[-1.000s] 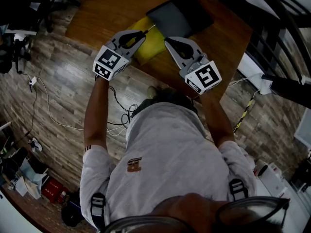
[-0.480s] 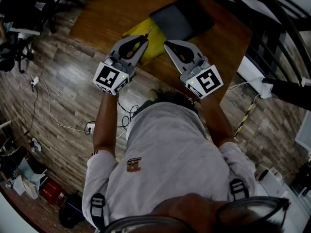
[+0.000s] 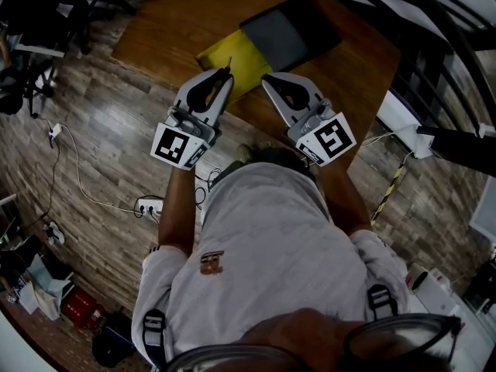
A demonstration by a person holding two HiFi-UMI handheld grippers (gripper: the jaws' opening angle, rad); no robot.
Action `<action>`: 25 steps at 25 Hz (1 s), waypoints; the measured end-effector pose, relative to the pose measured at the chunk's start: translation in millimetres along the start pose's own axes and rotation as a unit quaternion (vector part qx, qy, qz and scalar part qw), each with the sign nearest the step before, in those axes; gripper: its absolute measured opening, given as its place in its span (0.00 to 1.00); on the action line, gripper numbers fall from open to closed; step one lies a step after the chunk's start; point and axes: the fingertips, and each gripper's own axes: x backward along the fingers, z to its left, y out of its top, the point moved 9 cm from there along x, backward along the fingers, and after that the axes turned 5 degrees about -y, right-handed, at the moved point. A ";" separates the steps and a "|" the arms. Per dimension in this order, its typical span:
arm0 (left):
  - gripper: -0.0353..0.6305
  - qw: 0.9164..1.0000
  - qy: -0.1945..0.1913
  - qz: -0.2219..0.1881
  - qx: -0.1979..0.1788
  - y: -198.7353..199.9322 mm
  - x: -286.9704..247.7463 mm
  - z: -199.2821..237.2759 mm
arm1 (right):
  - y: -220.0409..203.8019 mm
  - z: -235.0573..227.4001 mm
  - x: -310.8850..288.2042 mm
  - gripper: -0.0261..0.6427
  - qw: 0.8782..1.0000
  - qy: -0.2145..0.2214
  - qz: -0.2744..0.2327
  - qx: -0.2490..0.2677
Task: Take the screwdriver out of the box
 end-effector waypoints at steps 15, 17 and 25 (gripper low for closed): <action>0.16 1.000 0.014 -0.022 0.010 -2.2 9.9 -12.7 | -2.8 8.3 13.3 0.08 1.000 -0.001 -0.011 -0.008; 0.16 1.000 0.014 -0.021 0.010 -2.5 8.2 -12.7 | -2.9 7.2 14.0 0.09 1.000 -0.001 -0.012 -0.007; 0.16 1.000 0.013 -0.023 0.011 -2.3 2.9 -15.5 | -3.1 5.1 17.9 0.08 1.000 -0.001 -0.010 -0.005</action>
